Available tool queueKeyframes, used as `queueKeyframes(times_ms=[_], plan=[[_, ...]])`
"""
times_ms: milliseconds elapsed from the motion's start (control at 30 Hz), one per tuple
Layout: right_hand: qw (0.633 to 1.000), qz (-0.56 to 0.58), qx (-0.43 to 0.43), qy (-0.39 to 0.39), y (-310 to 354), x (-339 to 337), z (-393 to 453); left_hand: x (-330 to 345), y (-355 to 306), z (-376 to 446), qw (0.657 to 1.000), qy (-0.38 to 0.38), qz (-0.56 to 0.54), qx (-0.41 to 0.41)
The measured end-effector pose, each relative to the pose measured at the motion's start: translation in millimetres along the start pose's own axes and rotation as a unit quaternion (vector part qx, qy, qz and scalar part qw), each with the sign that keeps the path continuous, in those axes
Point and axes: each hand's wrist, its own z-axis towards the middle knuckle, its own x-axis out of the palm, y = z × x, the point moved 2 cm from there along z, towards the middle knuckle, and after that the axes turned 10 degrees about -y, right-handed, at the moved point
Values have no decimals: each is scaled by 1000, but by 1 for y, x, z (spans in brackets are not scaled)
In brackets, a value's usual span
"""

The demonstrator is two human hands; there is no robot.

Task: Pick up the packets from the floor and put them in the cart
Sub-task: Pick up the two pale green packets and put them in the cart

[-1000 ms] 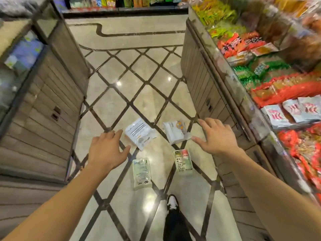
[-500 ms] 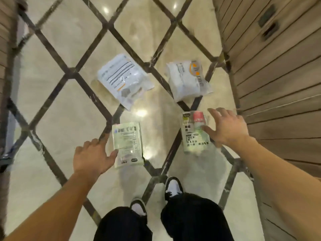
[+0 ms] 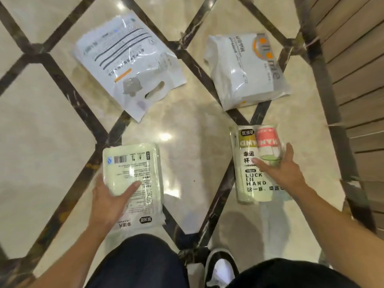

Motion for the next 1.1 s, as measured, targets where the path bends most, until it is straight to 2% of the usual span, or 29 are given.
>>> queueKeyframes(times_ms=[100, 200, 367, 500, 633, 800, 933, 1100], plan=[[998, 54, 32, 31, -2, 8, -8, 6, 6, -8, 999, -3, -15, -37], [999, 42, 3, 27, 10, 20, -24, 18, -4, -10, 1000, -11, 1, -29], [996, 7, -86, 12, 45, 24, -42, 31, -44, -13, 998, 17, 42, 52], [987, -56, -150, -18, 84, -18, -54, 5, -109, -30, 991, 29, 24, 127], [974, -9, -213, -72, 138, -125, -99, -60, -212, -77, 981, 6, -23, 193], [955, 59, -252, -143, 209, -305, -183, -176, -350, -162, 966, -39, -78, 242], [945, 95, -247, -193, 237, -450, -259, -272, -455, -236, 956, -56, -105, 267], [940, 170, -184, -233, 247, -606, -342, -355, -575, -321, 946, -19, -121, 299]])
